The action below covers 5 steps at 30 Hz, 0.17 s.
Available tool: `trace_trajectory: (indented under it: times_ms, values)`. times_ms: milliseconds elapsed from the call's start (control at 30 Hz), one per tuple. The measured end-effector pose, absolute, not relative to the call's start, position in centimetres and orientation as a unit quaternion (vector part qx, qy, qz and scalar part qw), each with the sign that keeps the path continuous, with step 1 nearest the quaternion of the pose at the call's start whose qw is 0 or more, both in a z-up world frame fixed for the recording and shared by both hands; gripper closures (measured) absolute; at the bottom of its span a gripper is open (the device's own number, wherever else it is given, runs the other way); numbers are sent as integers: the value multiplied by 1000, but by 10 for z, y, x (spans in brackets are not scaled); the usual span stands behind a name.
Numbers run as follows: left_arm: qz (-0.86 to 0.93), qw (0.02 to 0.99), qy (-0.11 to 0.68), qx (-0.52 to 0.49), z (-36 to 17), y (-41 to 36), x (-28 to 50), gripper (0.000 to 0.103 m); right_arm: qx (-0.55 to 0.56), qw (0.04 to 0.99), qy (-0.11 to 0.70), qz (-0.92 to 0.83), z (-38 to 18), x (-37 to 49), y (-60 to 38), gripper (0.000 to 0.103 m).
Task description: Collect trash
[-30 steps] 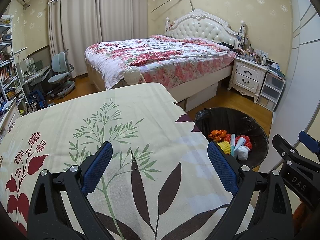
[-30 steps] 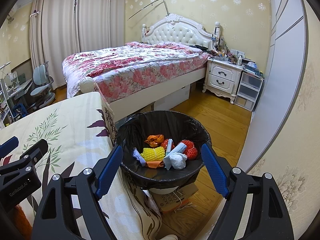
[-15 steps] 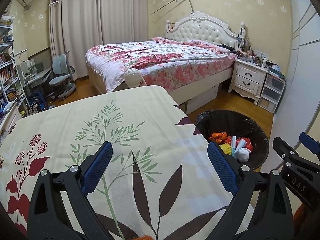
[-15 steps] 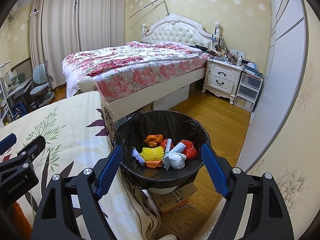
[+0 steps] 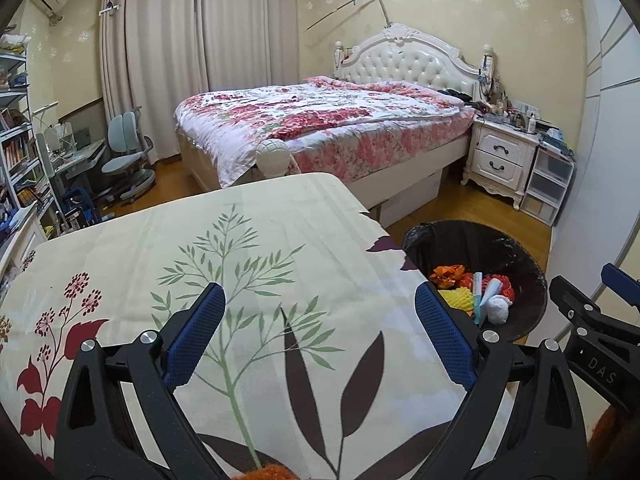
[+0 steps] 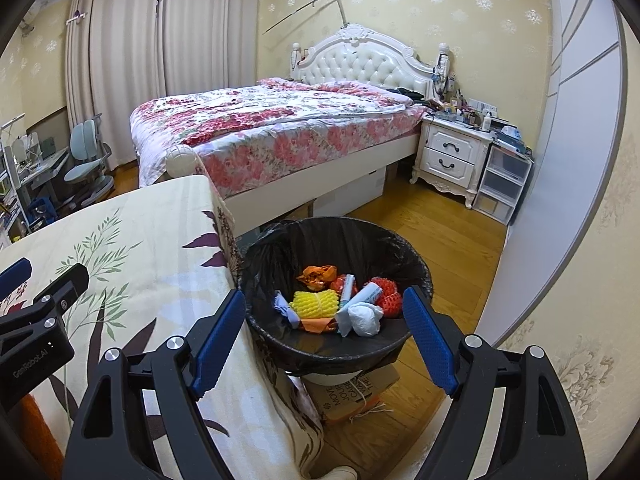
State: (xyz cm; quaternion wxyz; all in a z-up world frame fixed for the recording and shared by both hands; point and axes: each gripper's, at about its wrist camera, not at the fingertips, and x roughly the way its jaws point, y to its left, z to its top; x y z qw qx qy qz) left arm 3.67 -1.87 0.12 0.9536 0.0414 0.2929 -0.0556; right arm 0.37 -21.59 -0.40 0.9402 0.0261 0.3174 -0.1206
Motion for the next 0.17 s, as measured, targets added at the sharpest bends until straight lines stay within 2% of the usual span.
trace_trajectory:
  times_ms: [167]
  values:
    - [-26, 946, 321, 27, -9, 18, 49, 9, 20, 939, 333, -84, -10, 17, -189, 25]
